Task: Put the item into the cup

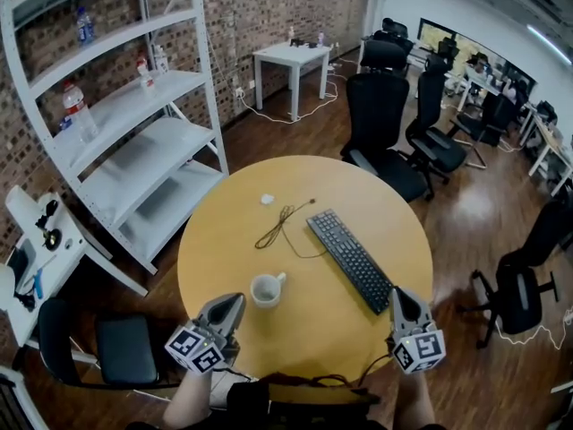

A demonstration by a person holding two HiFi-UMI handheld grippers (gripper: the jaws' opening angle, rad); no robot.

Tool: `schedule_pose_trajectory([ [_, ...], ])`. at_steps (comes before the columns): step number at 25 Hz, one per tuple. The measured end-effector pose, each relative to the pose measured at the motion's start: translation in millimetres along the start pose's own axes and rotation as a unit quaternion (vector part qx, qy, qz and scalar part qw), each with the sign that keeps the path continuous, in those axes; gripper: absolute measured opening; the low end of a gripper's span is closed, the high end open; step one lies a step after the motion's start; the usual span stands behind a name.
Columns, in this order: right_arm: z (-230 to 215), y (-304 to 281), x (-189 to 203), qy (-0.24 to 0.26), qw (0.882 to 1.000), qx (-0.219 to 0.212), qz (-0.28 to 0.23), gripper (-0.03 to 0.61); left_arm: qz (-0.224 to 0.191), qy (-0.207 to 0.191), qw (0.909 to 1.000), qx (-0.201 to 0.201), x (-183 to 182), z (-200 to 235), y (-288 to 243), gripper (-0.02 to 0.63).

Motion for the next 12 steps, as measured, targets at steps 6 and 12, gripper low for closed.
schedule_pose_trajectory([
  [6, 5, -8, 11, -0.002, 1.0, -0.012, 0.014, 0.008, 0.005, -0.01, 0.9995, -0.028, -1, 8, 13, 0.003],
  [12, 12, -18, 12, -0.006, 1.0, -0.022, 0.015, 0.008, 0.01, 0.005, 0.9994, -0.034, 7, 17, 22, 0.003],
])
Point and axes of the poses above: the fingertips, and each gripper's own axes: y backward along the fingers, z to its left, x out of its underside, the point moved 2 cm from there along y, backward along the fingers, and after that the axes turned 12 degrees about -y, right-handed, at the moved point
